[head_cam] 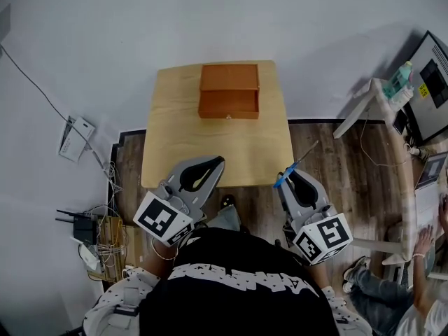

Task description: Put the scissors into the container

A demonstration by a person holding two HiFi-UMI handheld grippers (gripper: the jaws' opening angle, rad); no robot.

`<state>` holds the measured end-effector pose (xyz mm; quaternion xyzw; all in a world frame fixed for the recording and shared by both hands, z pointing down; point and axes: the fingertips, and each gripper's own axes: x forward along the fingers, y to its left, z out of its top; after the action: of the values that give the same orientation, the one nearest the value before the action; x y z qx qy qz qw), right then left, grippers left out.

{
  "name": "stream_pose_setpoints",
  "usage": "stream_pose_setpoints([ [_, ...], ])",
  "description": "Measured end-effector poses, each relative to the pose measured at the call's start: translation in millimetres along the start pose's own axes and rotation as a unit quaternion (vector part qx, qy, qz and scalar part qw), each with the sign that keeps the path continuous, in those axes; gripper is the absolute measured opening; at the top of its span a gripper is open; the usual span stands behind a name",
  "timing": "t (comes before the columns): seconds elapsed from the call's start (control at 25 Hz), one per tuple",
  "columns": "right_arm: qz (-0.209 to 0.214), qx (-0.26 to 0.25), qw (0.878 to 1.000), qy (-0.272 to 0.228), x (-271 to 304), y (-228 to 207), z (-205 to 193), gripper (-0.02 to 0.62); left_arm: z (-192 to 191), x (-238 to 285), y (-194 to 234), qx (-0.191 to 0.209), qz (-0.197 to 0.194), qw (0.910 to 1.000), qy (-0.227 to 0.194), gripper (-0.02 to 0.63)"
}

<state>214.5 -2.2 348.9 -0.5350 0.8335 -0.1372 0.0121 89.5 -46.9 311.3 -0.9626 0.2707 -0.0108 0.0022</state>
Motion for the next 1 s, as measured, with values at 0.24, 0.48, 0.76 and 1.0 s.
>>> stream_pose_setpoints([
  [0.24, -0.001, -0.006, 1.0, 0.003, 32.0, -10.7, 7.2, 0.098, 0.5, 14.8, 34.7, -0.006, 0.008, 0.9999, -0.006, 0.0],
  [0.48, -0.005, -0.01, 1.0, 0.009, 65.9, -22.7, 13.8, 0.098, 2.8, 28.7, 70.5, -0.007, 0.012, 0.9998, -0.014, 0.0],
  [0.76, -0.007, -0.018, 1.0, 0.024, 109.1, -32.1, 16.0, 0.097, -3.5, 40.8, 113.3, -0.014, 0.019, 0.9996, -0.015, 0.001],
  [1.0, -0.014, -0.021, 0.999, 0.038, 143.1, -40.1, 14.8, 0.098, -11.6, 49.9, 142.9, -0.024, 0.014, 0.9995, -0.014, 0.002],
])
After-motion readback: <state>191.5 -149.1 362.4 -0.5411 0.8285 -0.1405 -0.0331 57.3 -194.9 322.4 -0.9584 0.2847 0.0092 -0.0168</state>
